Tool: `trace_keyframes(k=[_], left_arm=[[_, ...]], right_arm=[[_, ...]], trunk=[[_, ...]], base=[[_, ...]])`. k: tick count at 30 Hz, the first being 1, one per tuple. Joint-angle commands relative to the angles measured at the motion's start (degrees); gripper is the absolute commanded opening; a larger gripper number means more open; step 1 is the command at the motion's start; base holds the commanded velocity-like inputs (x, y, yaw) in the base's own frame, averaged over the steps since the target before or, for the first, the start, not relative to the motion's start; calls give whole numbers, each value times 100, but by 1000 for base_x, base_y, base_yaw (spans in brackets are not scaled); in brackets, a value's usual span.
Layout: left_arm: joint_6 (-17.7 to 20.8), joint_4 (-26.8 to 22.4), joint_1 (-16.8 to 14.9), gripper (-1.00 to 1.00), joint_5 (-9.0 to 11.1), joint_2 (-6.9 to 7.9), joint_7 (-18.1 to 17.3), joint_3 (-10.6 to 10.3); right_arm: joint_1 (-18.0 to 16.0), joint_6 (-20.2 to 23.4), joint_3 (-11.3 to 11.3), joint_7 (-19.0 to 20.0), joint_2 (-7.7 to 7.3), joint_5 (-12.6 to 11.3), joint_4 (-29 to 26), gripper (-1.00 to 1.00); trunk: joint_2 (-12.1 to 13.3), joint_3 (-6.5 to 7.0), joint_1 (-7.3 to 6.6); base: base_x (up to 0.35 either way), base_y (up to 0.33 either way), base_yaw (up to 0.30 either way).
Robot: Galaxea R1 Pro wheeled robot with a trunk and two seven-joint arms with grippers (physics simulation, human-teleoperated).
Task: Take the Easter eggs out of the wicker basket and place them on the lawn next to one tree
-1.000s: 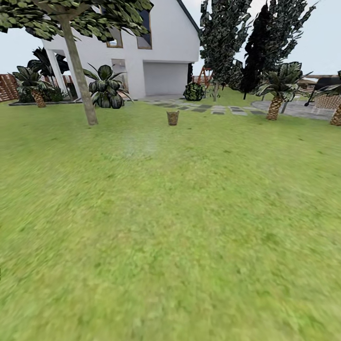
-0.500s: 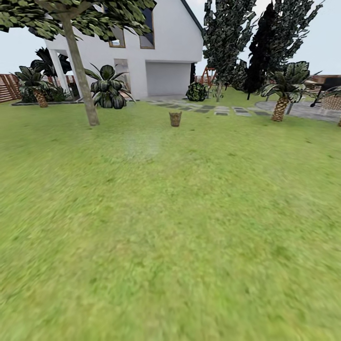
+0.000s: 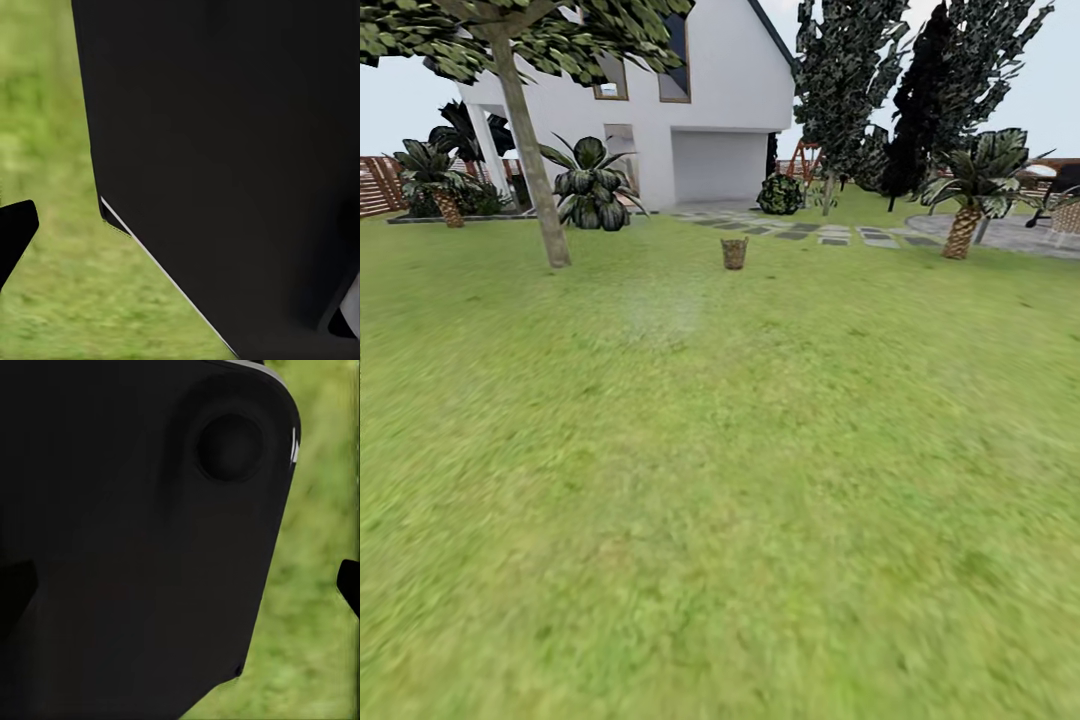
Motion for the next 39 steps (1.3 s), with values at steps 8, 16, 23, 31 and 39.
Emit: trace_keyframes(k=[8, 16, 23, 31, 39], left_arm=[[-4, -7, 2, 100, 3, 0, -2, 4], [-4, -7, 2, 100, 3, 0, -2, 4], [-5, -8, 2, 100, 3, 0, -2, 4], [-4, -7, 2, 100, 3, 0, -2, 4], [-4, -9, 2, 100, 3, 0, -3, 4]], right_arm=[[-2, -14, 17, 3, -14, 61, 3, 100], [-2, -7, 30, 4, -1, 88, 0, 100], [-2, -13, 28, 0, 7, 82, -5, 100], [-2, -161, 14, -1, 6, 56, 2, 100], [-2, -172, -1, 3, -3, 31, 3, 100]], trunk=[[-2, -4, 3], [-2, -4, 3], [-2, -4, 3], [-2, -4, 3], [-2, -4, 3]], base=[[338, 0, 11], [337, 0, 0], [338, 0, 0], [338, 0, 0], [339, 0, 0]])
